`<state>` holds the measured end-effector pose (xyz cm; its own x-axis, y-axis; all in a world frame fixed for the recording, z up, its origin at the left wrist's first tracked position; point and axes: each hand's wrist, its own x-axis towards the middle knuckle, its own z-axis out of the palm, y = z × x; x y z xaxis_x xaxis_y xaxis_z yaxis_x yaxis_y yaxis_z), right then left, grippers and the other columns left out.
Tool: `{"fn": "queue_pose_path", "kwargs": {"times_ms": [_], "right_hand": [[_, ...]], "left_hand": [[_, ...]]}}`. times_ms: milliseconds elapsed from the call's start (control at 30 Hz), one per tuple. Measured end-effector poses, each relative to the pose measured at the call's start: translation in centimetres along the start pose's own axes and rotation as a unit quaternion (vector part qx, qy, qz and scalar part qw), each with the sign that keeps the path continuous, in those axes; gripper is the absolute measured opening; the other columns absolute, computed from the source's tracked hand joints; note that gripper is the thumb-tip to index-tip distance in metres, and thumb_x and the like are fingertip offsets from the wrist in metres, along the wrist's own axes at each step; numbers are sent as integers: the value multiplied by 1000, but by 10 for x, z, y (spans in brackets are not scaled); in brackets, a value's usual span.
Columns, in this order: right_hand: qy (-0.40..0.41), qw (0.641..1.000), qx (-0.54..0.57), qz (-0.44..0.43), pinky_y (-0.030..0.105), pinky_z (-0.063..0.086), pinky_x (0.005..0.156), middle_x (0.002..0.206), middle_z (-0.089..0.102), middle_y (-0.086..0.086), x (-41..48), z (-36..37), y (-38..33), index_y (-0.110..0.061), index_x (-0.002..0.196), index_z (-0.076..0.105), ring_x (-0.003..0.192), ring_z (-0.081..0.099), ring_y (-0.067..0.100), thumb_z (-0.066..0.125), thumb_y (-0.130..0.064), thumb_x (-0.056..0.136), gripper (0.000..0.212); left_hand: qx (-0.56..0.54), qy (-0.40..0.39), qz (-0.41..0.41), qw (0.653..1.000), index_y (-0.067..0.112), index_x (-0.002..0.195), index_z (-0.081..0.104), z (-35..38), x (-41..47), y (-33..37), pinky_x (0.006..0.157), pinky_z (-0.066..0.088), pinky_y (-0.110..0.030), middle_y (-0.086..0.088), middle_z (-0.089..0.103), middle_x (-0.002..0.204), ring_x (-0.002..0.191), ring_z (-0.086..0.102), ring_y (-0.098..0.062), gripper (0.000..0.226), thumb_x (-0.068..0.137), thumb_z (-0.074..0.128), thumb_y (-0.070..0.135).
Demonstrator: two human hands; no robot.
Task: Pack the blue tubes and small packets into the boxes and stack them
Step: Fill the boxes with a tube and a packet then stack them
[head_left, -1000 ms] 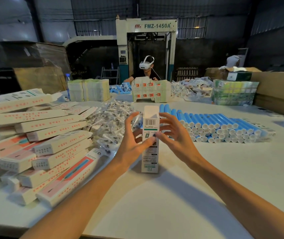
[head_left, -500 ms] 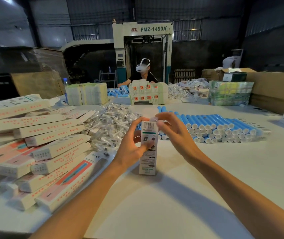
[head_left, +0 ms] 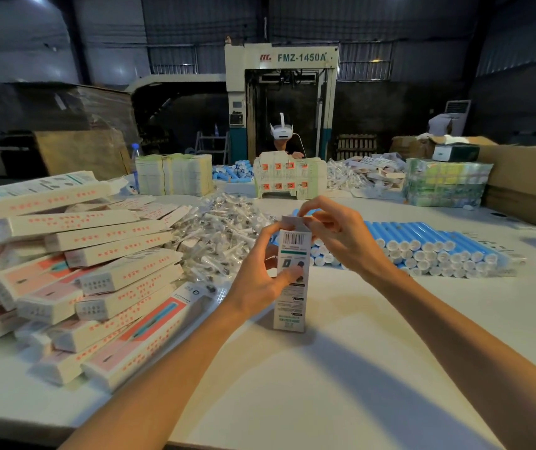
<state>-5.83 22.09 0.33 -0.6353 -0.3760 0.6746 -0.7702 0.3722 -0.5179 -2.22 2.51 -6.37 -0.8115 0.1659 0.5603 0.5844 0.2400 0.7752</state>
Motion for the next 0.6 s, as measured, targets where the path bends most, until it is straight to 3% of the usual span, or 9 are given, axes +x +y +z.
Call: {"fn": "queue_pose_path", "kwargs": {"times_ms": [133,233,367,467,600], "right_hand": [[-26,995,96,17,33,63,84,110,77,-6,-7,-2,-5,-18,111,67,106,73,13,60,-31,105,16],[-14,993,118,23,42,63,87,108,78,-1,-9,0,-5,-8,109,69,106,74,18,65,-21,102,15],[1,986,159,58,44,63,89,105,79,2,-7,0,-4,-7,105,72,103,74,20,70,-16,99,11],[-1,981,175,83,42,62,90,102,79,0,-5,-1,-5,-10,102,73,101,75,19,71,-16,98,8],[-30,982,156,104,46,62,89,102,80,-1,3,-5,-8,-9,99,74,100,75,19,72,-15,97,8]], "left_hand": [[-18,-2,-9,1000,37,150,38,1,0,4,98,56,-22,9,68,132,121,67,-3,77,89,84,30],[-19,-11,-21,1000,41,152,33,2,0,3,98,56,-30,7,69,131,118,69,-5,75,95,80,27],[-29,-15,-8,999,50,145,24,3,-2,3,89,58,-22,4,70,128,115,72,-11,75,98,75,21],[-41,-16,-4,999,53,143,21,2,-2,2,92,61,-31,-3,69,130,116,73,-19,79,96,76,21],[-26,-25,-12,999,58,145,22,-1,-1,1,98,61,-47,-1,66,135,120,71,-16,88,94,80,18]]}}
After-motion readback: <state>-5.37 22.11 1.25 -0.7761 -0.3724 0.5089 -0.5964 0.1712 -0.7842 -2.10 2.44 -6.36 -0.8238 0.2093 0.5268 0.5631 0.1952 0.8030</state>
